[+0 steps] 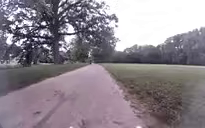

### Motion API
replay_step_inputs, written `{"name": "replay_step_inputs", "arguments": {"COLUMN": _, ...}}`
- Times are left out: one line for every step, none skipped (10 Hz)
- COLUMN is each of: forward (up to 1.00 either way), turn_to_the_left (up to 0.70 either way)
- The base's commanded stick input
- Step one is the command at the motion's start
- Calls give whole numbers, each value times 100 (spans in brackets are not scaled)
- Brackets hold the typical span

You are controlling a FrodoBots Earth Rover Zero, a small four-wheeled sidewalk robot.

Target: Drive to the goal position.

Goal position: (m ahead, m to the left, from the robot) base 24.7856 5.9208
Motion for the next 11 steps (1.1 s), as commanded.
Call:
{"name": "replay_step_inputs", "arguments": {"forward": 70, "turn_to_the_left": 0}}
{"name": "replay_step_inputs", "arguments": {"forward": 70, "turn_to_the_left": 0}}
{"name": "replay_step_inputs", "arguments": {"forward": 70, "turn_to_the_left": 0}}
{"name": "replay_step_inputs", "arguments": {"forward": 70, "turn_to_the_left": 0}}
{"name": "replay_step_inputs", "arguments": {"forward": 70, "turn_to_the_left": 1}}
{"name": "replay_step_inputs", "arguments": {"forward": 70, "turn_to_the_left": 9}}
{"name": "replay_step_inputs", "arguments": {"forward": 70, "turn_to_the_left": 14}}
{"name": "replay_step_inputs", "arguments": {"forward": 70, "turn_to_the_left": 14}}
{"name": "replay_step_inputs", "arguments": {"forward": 70, "turn_to_the_left": 14}}
{"name": "replay_step_inputs", "arguments": {"forward": 70, "turn_to_the_left": 13}}
{"name": "replay_step_inputs", "arguments": {"forward": 70, "turn_to_the_left": 7}}
